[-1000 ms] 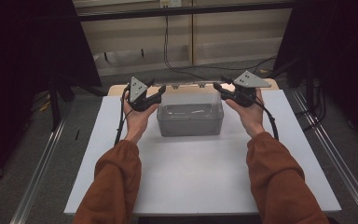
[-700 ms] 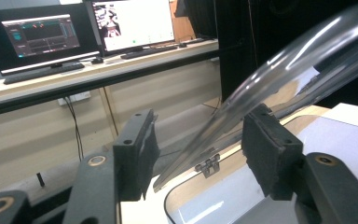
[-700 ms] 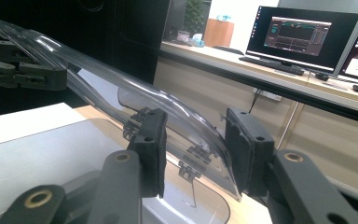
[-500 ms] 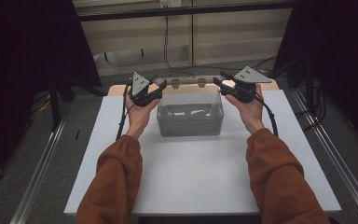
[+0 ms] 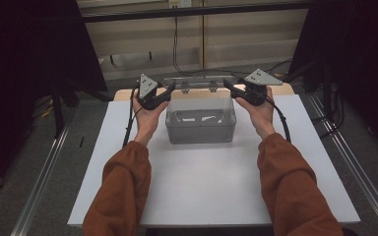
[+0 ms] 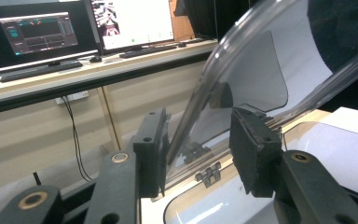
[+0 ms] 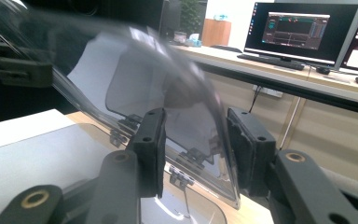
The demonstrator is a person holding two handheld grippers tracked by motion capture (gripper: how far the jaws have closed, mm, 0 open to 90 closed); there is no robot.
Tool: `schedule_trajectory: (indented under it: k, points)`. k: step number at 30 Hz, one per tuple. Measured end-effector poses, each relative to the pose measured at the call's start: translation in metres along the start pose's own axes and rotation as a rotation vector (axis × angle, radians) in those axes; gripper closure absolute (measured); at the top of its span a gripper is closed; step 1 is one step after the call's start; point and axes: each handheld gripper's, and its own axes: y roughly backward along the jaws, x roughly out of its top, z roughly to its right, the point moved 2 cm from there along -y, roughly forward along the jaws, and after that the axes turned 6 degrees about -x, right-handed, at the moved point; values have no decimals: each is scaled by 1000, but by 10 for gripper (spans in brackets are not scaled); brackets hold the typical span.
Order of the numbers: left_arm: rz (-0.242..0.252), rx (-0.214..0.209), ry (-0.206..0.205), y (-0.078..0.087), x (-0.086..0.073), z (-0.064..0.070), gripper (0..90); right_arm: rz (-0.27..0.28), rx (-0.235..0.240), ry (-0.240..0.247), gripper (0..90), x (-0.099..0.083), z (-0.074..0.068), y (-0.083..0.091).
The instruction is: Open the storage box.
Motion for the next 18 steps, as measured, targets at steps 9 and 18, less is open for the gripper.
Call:
schedule_trajectory:
  k: [9,18]
  points:
    - [5,-4,7,-2,1,-4,588,-23,-32,-22,567,-17,9,-14]
    - [3,5,7,-7,0,-9,613,-52,-36,-18,583,-27,15,-25]
